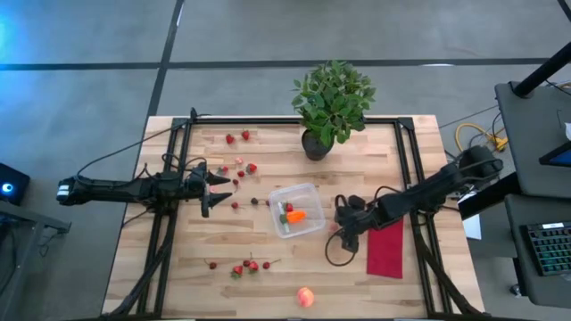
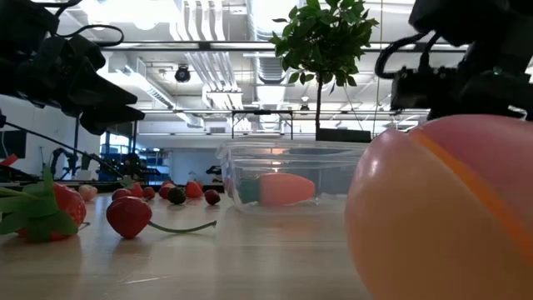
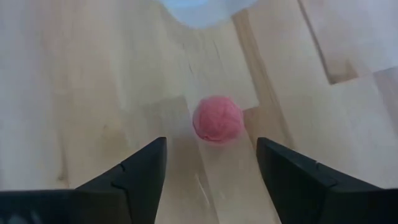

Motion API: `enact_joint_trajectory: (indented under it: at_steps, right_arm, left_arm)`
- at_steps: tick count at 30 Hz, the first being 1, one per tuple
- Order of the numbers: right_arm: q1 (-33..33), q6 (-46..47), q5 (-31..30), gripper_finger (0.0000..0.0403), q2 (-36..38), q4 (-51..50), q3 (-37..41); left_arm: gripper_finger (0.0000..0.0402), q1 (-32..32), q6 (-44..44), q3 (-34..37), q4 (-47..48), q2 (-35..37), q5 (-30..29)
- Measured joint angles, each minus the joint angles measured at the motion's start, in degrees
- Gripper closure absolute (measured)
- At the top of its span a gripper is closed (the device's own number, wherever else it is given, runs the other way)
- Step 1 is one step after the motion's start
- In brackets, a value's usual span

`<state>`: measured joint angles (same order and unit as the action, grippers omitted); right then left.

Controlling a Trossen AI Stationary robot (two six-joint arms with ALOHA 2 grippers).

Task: Pick and placing Produce into tupperware
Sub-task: Put the pink peach into the transparent bin

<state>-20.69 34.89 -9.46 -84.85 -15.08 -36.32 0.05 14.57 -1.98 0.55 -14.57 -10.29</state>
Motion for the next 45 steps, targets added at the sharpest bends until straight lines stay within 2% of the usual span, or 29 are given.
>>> enact_joint_trajectory:
  at_steps: [11, 22, 37, 45]
  right_arm:
    - [0.0, -1.8, -0.5, 0.017, -4.9, 0.0, -2.7]
    - [0.0, -2.2, -4.1, 0.0191, -5.2, -0.2, -3.8]
    - [0.0, -1.9, -5.5, 0.0261, -5.3, -1.4, -3.7]
    - [0.0, -1.6, -2.1, 0.0296, -2.5, -4.9, -7.5]
  left_arm:
    - [0.0164, 0.0, 0.0, 0.0, 0.0, 0.0, 0.0]
    - [0.0164, 0.0, 0.0, 0.0, -0.1, 0.0, 0.0]
    - [0.0164, 0.0, 0.0, 0.0, -0.1, 0.0, 0.0]
    - [0.0164, 0.0, 0.0, 0.0, 0.0, 0.0, 0.0]
